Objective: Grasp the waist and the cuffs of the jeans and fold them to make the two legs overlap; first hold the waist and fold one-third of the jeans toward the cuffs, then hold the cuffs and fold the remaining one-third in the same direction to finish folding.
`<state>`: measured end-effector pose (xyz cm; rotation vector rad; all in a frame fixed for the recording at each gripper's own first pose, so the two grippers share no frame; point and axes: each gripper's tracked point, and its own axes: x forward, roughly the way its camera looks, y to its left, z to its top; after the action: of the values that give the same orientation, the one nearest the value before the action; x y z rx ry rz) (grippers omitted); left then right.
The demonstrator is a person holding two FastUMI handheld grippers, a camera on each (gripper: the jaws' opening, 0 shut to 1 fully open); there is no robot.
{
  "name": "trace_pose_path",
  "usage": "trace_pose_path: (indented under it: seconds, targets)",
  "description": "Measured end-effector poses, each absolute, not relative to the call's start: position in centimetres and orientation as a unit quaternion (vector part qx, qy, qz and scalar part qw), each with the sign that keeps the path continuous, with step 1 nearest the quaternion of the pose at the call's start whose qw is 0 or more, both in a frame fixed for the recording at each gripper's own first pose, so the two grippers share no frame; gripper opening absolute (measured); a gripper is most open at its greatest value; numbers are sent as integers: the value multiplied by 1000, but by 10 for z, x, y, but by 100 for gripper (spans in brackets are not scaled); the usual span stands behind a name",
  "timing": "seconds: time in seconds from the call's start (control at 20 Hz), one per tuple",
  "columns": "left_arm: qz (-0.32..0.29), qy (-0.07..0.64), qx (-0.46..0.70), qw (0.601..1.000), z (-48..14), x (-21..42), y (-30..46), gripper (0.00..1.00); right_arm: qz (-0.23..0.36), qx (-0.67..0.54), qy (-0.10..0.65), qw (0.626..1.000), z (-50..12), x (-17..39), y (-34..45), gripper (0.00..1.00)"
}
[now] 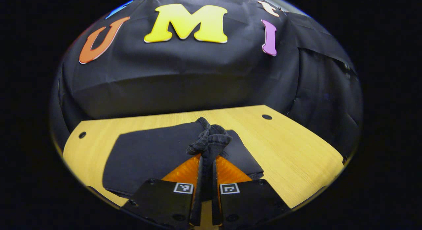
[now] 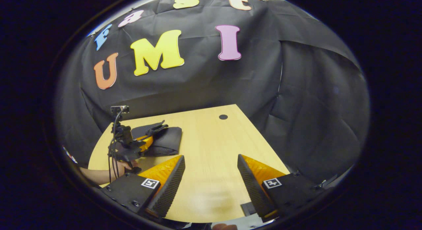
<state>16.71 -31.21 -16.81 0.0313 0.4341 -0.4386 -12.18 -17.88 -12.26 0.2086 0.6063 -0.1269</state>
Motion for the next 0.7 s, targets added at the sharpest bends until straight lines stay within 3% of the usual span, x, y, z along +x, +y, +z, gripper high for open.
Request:
trace_pose_path:
  seconds: [0.15, 0.3, 0.7]
  targets:
    - [-217, 211, 7, 953, -168, 168, -323, 32, -49, 102, 298, 948, -126, -108, -175, 98]
    - [-212, 209, 19, 954, -159, 160, -324, 100, -29, 102, 290, 951, -125, -94, -171, 98]
    - [-148, 193, -40, 969, -67, 129, -271, 100, 46, 104, 243, 963, -97, -27, -125, 98]
